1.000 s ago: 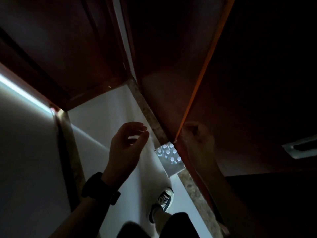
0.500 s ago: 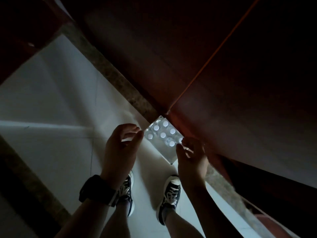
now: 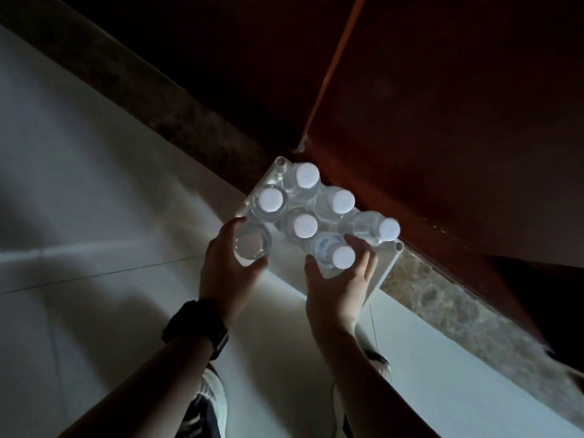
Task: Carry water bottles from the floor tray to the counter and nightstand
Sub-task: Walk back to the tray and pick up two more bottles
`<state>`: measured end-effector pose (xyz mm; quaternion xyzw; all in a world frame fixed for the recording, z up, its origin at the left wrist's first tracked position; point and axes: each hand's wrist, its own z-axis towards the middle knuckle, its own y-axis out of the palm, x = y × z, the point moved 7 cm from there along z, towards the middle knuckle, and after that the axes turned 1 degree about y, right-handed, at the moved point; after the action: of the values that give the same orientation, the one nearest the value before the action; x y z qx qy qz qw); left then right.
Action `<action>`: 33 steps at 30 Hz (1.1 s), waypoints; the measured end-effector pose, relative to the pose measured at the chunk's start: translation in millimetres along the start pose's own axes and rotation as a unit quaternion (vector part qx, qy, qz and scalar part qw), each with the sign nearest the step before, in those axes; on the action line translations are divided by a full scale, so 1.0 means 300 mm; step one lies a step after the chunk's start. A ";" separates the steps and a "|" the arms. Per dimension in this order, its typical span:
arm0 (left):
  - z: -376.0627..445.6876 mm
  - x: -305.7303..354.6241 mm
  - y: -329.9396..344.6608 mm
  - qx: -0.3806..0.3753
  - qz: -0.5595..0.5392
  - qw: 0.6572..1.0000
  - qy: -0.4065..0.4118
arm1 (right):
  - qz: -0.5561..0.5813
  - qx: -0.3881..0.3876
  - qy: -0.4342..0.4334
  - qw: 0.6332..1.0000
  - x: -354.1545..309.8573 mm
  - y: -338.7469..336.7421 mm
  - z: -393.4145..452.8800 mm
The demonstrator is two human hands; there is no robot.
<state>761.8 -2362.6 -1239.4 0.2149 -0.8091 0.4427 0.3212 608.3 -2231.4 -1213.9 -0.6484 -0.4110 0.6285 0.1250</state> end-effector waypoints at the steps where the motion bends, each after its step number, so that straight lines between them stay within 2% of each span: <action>1: 0.015 -0.021 0.014 0.020 0.000 1.000 0.008 | -0.001 0.009 0.003 1.000 0.025 0.022 -0.005; 4: 0.037 -0.027 0.026 0.056 0.028 0.997 0.049 | 0.004 0.008 0.043 0.999 0.081 0.058 -0.002; 8: -0.004 0.027 -0.040 0.080 0.019 0.996 0.046 | -0.013 -0.021 0.050 0.998 0.041 0.019 0.011; 11: -0.085 0.150 -0.154 0.063 0.000 0.997 0.045 | -0.001 -0.060 0.048 0.997 -0.104 -0.110 -0.023; 14: -0.194 0.353 -0.329 0.055 -0.020 0.997 0.060 | 0.034 -0.095 0.021 0.995 -0.345 -0.311 -0.059; 16: -0.280 0.545 -0.475 0.048 -0.025 0.995 0.089 | 0.060 -0.112 0.011 0.992 -0.535 -0.478 -0.080; 22: -0.565 1.268 -1.009 -0.037 -0.056 0.982 0.177 | 0.195 -0.171 -0.030 0.965 -1.218 -1.048 -0.105; 25: -0.735 1.676 -1.274 -0.069 -0.093 0.970 0.213 | 0.292 -0.204 -0.057 0.932 -1.595 -1.361 -0.135; 28: -0.932 2.081 -1.501 -0.113 -0.177 0.939 0.273 | 0.374 -0.264 -0.105 0.883 -1.949 -1.650 -0.203; 31: -1.113 2.417 -1.707 -0.097 -0.231 0.907 0.337 | 0.450 -0.289 -0.128 0.835 -2.250 -1.933 -0.278; 33: -1.233 2.587 -1.830 -0.077 -0.266 0.889 0.364 | 0.454 -0.287 -0.161 0.828 -2.424 -2.116 -0.339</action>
<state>686.6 -2378.9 -222.4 0.2201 -0.5796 0.3244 0.7145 556.0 -2296.6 -246.9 -0.6580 -0.2463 0.5635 -0.4346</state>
